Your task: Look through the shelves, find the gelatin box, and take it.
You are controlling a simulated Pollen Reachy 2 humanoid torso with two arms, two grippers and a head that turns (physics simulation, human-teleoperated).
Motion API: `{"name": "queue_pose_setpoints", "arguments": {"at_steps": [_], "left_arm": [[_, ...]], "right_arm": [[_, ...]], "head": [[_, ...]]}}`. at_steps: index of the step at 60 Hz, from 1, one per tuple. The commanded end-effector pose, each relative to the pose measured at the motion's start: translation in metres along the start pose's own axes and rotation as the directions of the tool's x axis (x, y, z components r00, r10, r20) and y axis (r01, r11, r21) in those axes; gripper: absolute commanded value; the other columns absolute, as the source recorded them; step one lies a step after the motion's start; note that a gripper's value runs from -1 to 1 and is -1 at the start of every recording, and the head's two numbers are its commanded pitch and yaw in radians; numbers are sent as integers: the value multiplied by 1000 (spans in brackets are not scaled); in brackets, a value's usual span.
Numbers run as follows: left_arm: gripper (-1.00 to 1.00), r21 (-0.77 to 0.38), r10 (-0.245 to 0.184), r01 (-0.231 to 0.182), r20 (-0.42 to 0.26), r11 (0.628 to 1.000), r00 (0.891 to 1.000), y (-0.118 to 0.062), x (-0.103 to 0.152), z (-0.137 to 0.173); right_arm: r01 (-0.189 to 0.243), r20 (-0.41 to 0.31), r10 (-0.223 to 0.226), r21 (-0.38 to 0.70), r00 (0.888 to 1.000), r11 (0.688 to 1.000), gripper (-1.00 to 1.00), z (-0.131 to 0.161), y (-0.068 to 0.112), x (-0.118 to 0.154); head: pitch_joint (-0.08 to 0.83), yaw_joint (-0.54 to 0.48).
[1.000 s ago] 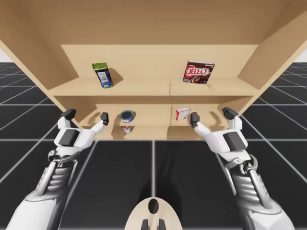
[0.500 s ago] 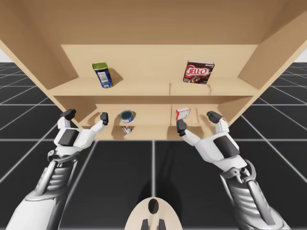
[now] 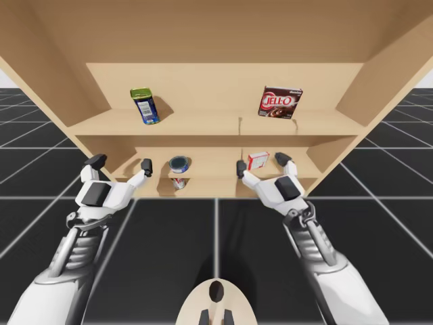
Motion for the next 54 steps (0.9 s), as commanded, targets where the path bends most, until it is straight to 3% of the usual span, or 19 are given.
{"name": "queue_pose_setpoints", "arguments": {"at_steps": [1,10,14,18,20,21,22,23,37,41,54], "left_arm": [[-1000,-2,0,0,-2,1000,1000,0,0,1],[-1000,-4,-1,1,-3,1000,1000,-1,0,1],[-1000,-4,0,0,-2,1000,1000,-1,0,1],[-1000,-4,1,-1,-2,1000,1000,-1,0,1],[-1000,-5,1,-1,-2,1000,1000,-1,0,1],[-1000,-5,1,-1,-2,1000,1000,-1,0,1],[-1000,-5,0,0,-2,1000,1000,-1,0,1],[-1000,-5,0,0,-2,1000,1000,-1,0,1],[-1000,-5,-1,1,-3,1000,1000,-1,0,1],[-1000,-5,-1,1,-2,1000,1000,-1,0,1],[-1000,-3,-2,2,0,1000,1000,-1,1,1]], "right_arm": [[50,-41,-51,-35,998,998,-1000,-21,10,-16],[28,-55,-30,-51,998,998,-1000,-36,9,-25],[37,-69,-40,-45,997,998,-1000,-40,9,-28],[4,-67,-7,-33,998,999,-1000,-41,9,-30],[8,-57,-11,-49,998,999,-416,-38,9,-30],[6,-52,-9,-55,999,998,-222,-38,9,-30],[-4,-50,0,-67,999,998,677,-38,9,-30],[-4,-50,0,-68,999,998,978,-37,8,-29],[-1,-60,-3,-63,998,998,1000,-34,9,-31],[7,-33,-9,-59,999,998,1000,-32,9,-20],[-37,99,42,-53,994,998,1000,-10,14,32]], "head": [[449,-193],[454,-191],[455,-192],[455,-192],[455,-192],[455,-192],[455,-191],[456,-191],[456,-191],[456,-192],[452,-193]]}}
